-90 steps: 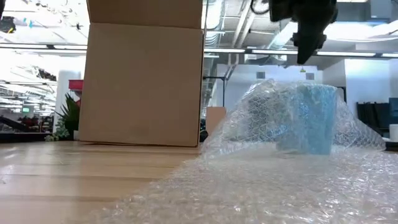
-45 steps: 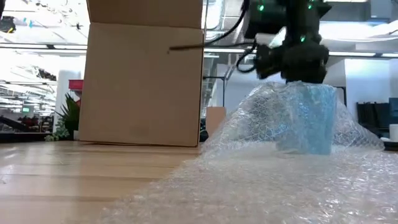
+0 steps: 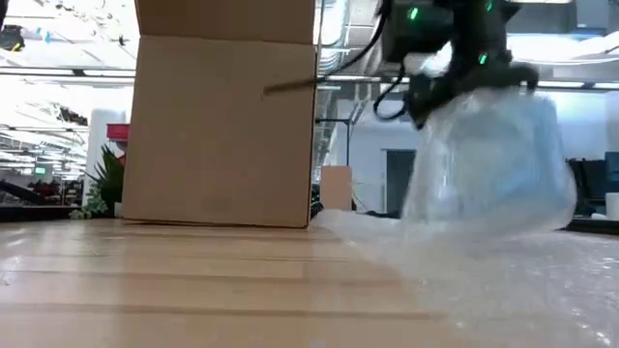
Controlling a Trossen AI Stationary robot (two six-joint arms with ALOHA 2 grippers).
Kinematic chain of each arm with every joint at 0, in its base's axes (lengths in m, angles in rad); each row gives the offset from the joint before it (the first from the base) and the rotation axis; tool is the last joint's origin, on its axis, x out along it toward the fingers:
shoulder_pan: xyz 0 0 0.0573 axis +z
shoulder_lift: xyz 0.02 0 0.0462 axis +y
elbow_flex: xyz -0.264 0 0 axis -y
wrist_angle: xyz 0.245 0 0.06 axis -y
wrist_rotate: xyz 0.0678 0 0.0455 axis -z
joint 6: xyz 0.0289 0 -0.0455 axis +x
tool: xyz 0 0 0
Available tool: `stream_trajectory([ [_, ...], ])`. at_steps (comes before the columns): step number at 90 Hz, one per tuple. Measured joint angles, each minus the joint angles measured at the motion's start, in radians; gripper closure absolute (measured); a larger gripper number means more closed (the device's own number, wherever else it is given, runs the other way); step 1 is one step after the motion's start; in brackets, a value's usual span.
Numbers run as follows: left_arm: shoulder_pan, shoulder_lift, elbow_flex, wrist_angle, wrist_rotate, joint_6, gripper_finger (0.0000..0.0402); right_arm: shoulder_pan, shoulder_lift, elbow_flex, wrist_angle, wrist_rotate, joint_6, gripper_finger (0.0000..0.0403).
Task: Wrap mug
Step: Wrap the blue mug with the bubble wrap
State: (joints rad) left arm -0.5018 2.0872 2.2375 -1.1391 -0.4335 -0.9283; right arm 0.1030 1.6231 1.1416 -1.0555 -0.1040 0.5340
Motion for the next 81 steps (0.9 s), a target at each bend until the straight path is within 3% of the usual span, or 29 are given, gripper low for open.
stream_trajectory([
  [15,0.000,0.000,0.000,0.000,0.000,0.004,0.0256,0.084,-0.117,0.000,-0.034,-0.003,0.124,0.0389],
  [26,0.000,0.000,0.000,0.000,0.000,0.004,0.0256,0.182,-0.130,0.002,-0.033,-0.004,0.228,0.0389],
  [48,0.000,0.000,0.000,-0.001,-0.001,0.005,0.0256,0.318,0.010,-0.003,0.049,0.024,0.323,0.0389],
  [66,0.000,0.000,0.000,-0.007,-0.001,0.003,0.0256,0.353,0.146,-0.002,0.122,0.008,0.326,0.0389],
  [81,0.000,0.000,0.000,-0.012,-0.001,0.004,0.0256,0.374,0.162,0.000,0.136,0.008,0.346,0.0372],
])
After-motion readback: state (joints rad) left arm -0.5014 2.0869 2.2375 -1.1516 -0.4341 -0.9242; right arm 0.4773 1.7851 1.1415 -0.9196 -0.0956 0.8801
